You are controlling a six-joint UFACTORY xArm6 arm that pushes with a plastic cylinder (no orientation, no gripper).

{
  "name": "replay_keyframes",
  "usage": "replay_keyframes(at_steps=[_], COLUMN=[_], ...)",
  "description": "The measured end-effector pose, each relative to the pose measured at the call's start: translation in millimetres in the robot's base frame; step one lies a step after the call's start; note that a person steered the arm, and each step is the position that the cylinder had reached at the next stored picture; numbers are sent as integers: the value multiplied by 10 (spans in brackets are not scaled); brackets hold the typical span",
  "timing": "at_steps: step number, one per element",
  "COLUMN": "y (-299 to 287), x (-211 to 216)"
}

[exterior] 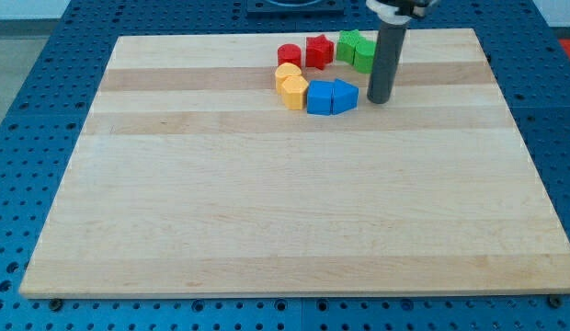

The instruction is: Push the green star slightly down wards

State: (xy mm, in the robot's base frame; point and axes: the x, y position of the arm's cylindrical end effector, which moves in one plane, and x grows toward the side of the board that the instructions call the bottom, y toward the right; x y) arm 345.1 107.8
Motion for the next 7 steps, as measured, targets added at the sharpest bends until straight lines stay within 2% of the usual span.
replay_keyframes(at_steps=[2,4,5,7], y=[-224,-85,225,355], x=[0,-12,-119,-695])
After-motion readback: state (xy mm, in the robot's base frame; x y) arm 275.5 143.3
